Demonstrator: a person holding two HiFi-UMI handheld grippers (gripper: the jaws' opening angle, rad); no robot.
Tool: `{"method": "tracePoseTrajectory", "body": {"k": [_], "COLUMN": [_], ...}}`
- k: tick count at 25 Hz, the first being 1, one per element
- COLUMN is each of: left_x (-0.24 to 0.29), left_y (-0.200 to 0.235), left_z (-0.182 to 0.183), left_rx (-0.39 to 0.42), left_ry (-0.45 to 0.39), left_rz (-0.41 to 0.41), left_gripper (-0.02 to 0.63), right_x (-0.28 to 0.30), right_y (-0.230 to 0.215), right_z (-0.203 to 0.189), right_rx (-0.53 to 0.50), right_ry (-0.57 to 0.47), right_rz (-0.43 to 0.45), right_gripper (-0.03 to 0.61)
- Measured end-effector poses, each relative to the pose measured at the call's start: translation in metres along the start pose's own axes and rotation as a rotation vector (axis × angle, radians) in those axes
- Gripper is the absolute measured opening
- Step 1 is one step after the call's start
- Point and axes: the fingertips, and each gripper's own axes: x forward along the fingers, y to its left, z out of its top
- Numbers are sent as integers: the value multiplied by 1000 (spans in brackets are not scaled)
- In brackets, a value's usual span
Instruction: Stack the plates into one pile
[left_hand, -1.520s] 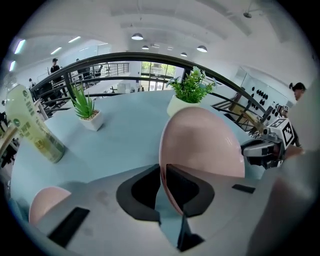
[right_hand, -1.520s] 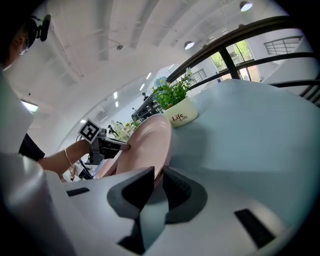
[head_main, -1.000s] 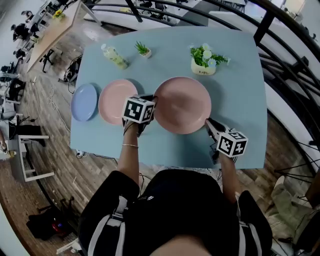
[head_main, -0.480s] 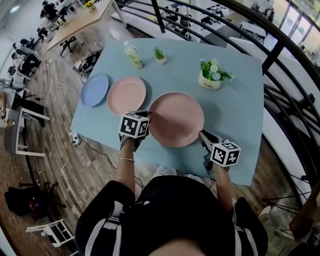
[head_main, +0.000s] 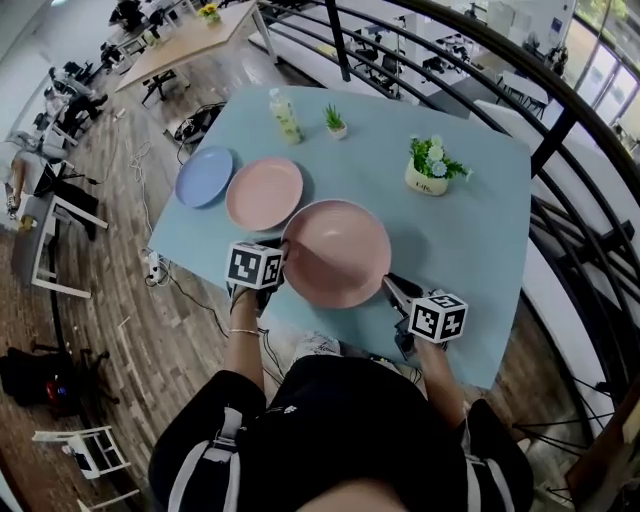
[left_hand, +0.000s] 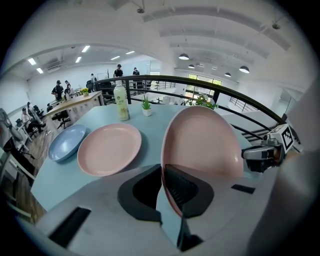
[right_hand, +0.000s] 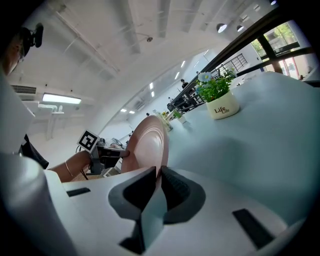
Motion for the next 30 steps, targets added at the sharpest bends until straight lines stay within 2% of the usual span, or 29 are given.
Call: {"method": "tracePoseTrajectory", "body": {"k": [6, 11, 18, 23, 30], "left_x": [-5, -4, 17, 22, 28], "left_y": [21, 51, 110, 159, 217], "left_z": [-11, 2, 18, 32, 47], "left_rx": [-25, -28, 14, 5, 15], "left_ry": [1, -17, 1, -7, -19], "left_rz": [8, -25, -88, -126, -135], "left_gripper": [32, 32, 32, 32, 32], "right_x": [20, 44, 101, 144, 200], "right_y": [9, 22, 33, 50, 64], "right_z": [1, 20, 30, 44, 61], "right_rx": [11, 2, 33, 68, 70], "right_ry": [7, -25, -49, -69, -74], "right_rz": [27, 7, -67, -68, -82], "right_gripper": [38, 37, 37, 35, 35]}}
